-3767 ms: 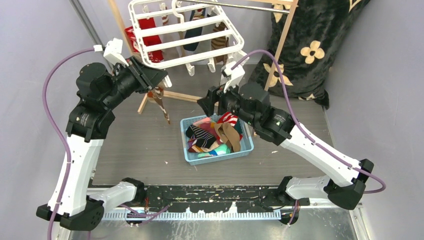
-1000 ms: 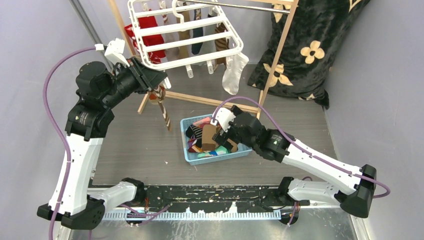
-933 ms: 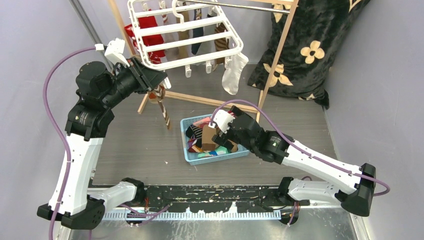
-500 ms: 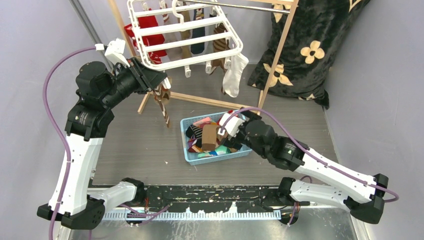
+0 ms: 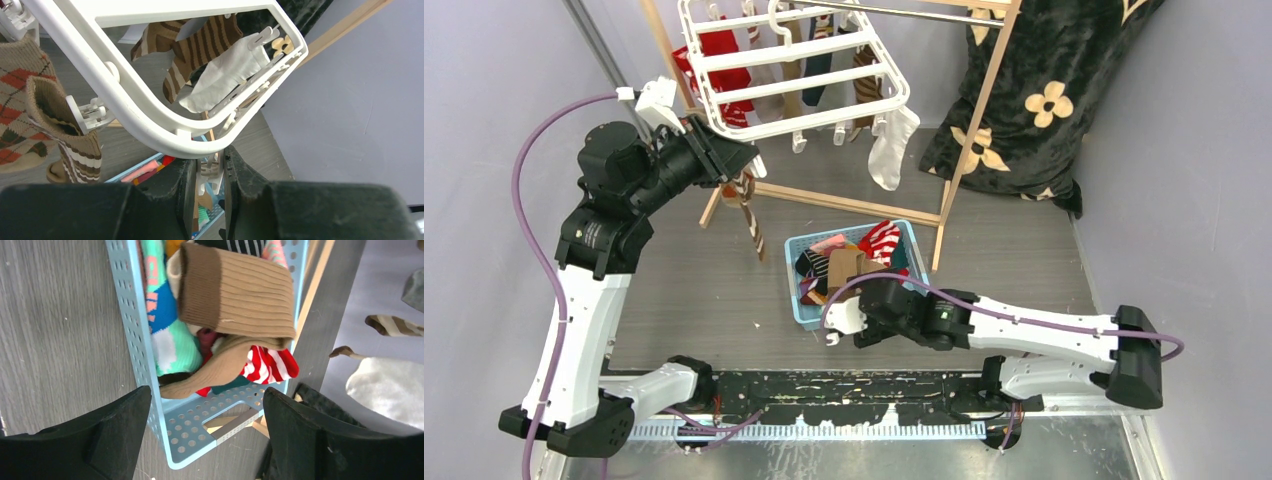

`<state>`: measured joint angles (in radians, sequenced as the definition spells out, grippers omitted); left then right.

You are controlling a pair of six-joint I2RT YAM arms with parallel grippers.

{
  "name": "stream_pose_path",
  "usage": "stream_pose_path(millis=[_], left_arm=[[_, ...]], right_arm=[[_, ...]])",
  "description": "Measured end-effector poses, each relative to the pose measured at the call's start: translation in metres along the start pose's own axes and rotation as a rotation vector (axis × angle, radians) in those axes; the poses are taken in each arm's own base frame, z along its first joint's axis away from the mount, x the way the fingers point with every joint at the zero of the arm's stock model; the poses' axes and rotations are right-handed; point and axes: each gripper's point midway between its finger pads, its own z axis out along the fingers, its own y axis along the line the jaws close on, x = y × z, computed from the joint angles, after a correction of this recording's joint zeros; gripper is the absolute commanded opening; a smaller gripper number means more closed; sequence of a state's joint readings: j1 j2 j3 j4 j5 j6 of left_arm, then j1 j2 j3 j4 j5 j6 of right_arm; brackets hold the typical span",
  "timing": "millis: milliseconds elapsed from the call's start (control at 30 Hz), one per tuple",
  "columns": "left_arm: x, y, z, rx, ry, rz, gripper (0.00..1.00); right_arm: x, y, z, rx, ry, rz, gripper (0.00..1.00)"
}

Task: Clip the socks to the hanger
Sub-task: Pick up the sock from the bin.

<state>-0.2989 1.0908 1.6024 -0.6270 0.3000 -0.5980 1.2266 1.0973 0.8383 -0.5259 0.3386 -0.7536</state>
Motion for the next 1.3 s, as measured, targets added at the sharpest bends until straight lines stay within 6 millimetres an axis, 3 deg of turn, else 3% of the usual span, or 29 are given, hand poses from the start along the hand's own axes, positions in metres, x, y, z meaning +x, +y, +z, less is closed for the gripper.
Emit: stream_pose_path(millis=[133, 467, 833, 933, 1133, 1200, 1300], left_arm=[[0.000, 0.000, 0.001, -0.001, 0.002, -0.002, 0.15], [0.002, 0.001, 0.002, -0.003, 0.010, -0.006, 0.15], [0.004, 0.002, 0.002, -0.003, 0.019, -0.009, 0.15], [0.005, 0.002, 0.002, -0.004, 0.021, -0.009, 0.15], [0.005, 0.002, 0.002, -0.005, 0.023, -0.010, 0.15], [0.005, 0.002, 0.002, -0.005, 0.023, -0.009, 0.15], [0.006, 0.002, 0.002, -0.005, 0.026, -0.010, 0.15]], right_arm=[[0.005, 0.009, 0.015, -0.026, 0.035, -0.084, 0.81], [-0.010, 0.002, 0.038, 0.009, 0.015, -0.188, 0.73], [-0.017, 0.008, 0.053, 0.035, 0.024, -0.340, 0.62], [-0.018, 0.008, 0.056, 0.038, 0.029, -0.360, 0.49], [-0.016, 0.013, 0.063, 0.024, 0.049, -0.391, 0.10], [-0.017, 0.013, 0.064, 0.022, 0.051, -0.387, 0.03], [-0.024, 0.007, 0.060, 0.026, 0.042, -0.355, 0.01]])
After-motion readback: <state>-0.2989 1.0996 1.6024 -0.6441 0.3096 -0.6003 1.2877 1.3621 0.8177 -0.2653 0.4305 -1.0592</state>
